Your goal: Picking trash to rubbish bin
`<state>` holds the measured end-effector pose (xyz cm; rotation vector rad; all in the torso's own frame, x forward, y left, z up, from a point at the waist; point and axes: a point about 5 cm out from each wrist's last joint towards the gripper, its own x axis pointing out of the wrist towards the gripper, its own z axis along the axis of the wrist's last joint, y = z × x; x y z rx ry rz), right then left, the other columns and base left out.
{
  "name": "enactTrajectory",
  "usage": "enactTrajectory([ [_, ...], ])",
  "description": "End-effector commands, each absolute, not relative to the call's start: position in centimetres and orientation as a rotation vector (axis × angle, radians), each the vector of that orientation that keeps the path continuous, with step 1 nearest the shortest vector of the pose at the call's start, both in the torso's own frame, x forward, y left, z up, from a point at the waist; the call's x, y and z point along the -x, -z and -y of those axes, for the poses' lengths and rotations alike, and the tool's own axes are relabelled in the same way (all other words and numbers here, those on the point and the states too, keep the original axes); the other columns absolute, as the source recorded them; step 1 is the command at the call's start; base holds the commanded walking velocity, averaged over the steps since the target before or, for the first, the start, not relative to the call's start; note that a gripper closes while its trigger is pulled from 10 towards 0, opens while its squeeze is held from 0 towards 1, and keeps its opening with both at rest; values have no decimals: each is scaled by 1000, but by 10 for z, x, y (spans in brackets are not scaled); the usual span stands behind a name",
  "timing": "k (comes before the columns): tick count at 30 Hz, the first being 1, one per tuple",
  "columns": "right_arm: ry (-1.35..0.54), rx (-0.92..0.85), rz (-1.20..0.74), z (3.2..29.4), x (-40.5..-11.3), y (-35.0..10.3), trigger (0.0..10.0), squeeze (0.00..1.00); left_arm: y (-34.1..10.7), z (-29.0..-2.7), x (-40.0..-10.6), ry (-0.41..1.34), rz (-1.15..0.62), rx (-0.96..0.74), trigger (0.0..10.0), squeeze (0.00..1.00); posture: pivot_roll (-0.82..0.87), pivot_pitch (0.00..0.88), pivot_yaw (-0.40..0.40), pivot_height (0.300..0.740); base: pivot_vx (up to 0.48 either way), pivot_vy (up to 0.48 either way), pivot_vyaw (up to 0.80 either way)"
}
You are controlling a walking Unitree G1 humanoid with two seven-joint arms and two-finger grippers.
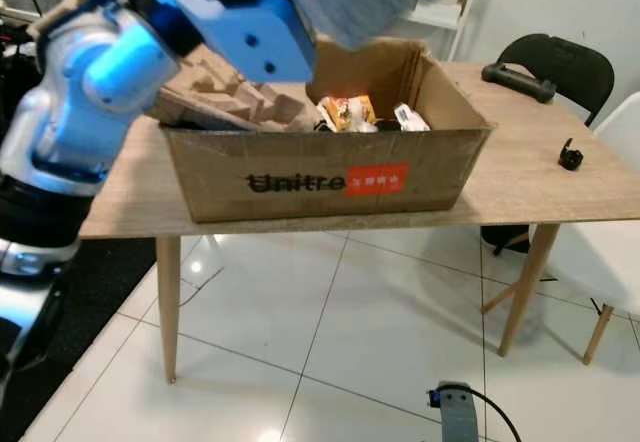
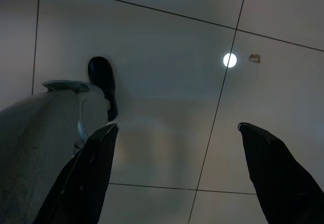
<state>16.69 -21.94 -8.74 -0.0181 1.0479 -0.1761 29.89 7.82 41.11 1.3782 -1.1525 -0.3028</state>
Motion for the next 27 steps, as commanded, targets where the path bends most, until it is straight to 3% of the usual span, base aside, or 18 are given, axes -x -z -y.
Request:
enactTrajectory([
  [1,186,6,-1053,220,-165,88,10000,0,-412,-79,-305,317,1138,-1504,10000,0,96,69,-62,740,0,0,0],
  [9,190,3,-1054,219,-165,88,10000,0,-412,-73,-326,304,1064,-1686,10000,0,93,68,-59,740,0,0,0],
  [13,188,0,-1055,218,-165,89,10000,0,-416,-82,-347,244,877,-1787,10000,0,95,70,-54,740,0,0,0],
  [22,187,-6,-1057,216,-163,90,10000,0,-415,-99,-370,162,648,-1773,10000,0,92,72,-52,740,0,0,0],
  [27,190,-7,-1058,216,-162,90,10000,0,-421,-117,-382,28,534,-1792,10000,0,88,73,-50,740,0,0,0],
])
